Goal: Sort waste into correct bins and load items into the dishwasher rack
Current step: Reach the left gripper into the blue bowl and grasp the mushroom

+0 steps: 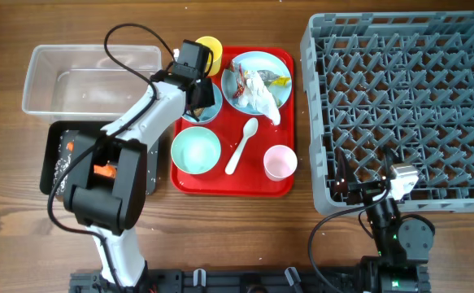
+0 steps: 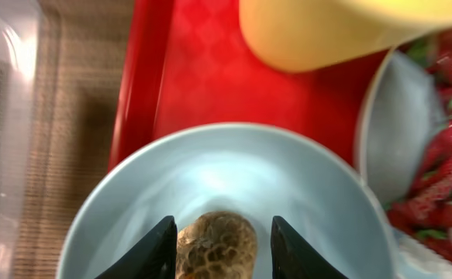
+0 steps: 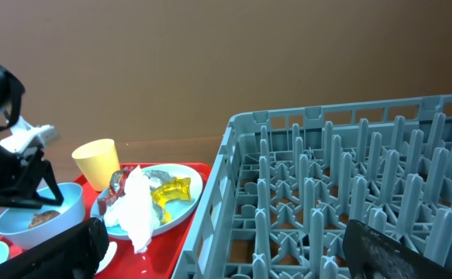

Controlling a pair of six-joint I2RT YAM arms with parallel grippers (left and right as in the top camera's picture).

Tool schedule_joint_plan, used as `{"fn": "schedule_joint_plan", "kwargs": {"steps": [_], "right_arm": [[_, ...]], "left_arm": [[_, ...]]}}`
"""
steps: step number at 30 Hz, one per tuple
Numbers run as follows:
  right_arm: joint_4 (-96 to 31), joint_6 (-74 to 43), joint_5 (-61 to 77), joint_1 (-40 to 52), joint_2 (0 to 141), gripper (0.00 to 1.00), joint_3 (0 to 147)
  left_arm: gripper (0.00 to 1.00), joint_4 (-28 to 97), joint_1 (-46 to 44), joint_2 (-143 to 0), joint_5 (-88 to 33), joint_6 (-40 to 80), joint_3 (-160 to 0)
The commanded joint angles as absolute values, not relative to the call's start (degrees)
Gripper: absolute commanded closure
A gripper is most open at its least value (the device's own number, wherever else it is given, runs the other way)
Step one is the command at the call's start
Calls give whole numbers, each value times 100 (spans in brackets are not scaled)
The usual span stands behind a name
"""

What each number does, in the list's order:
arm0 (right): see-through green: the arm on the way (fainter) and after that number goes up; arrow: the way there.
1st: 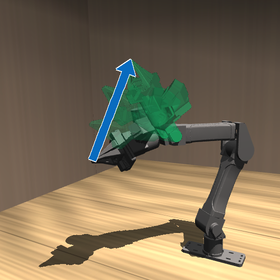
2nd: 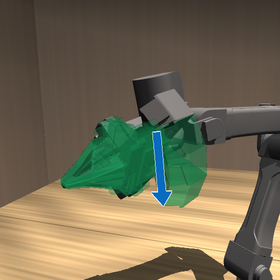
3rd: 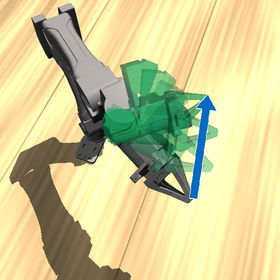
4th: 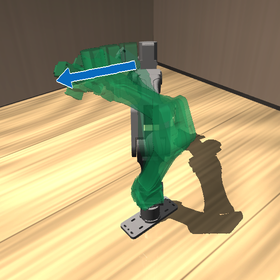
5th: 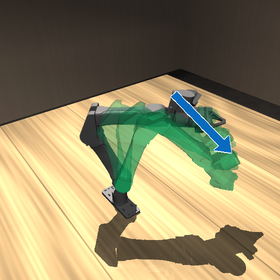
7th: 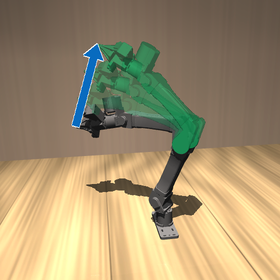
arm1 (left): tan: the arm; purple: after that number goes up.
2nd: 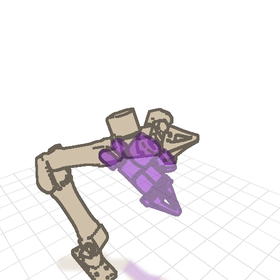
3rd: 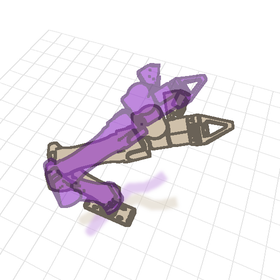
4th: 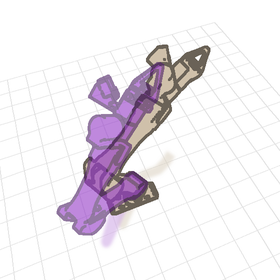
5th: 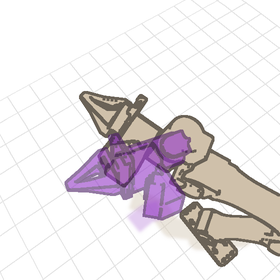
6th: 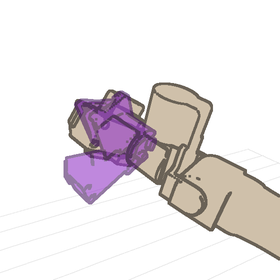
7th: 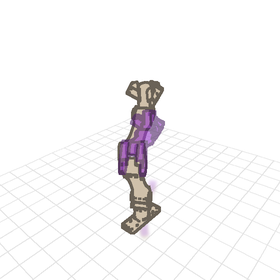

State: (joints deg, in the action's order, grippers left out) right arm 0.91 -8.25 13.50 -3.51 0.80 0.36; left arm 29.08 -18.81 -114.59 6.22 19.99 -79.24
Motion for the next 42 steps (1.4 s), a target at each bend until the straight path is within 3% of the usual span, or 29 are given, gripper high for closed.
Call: {"fn": "schedule_joint_plan", "kwargs": {"steps": [1,9,13,19,30,36,42], "right_arm": [[119,-753,1404,-327,60,0,30],[117,-751,1404,-327,60,0,30],[119,-753,1404,-327,60,0,30],[117,-751,1404,-327,60,0,30],[117,-751,1404,-327,60,0,30],[119,-751,1404,-327,60,0,30],[119,-751,1404,-327,60,0,30]], "left_arm": [[61,2847,-1911,-11043,744,1966,-8040],[36,3524,-1911,-11041,738,1973,-8036],[33,3474,-1957,-11316,733,1975,-7983],[41,3361,-1977,-11417,666,1975,-7983],[42,3496,-1977,-11701,644,1990,-7983],[65,3479,-1975,-11666,650,1988,-8132],[67,3474,-1970,-11214,657,1968,-8265]]}}
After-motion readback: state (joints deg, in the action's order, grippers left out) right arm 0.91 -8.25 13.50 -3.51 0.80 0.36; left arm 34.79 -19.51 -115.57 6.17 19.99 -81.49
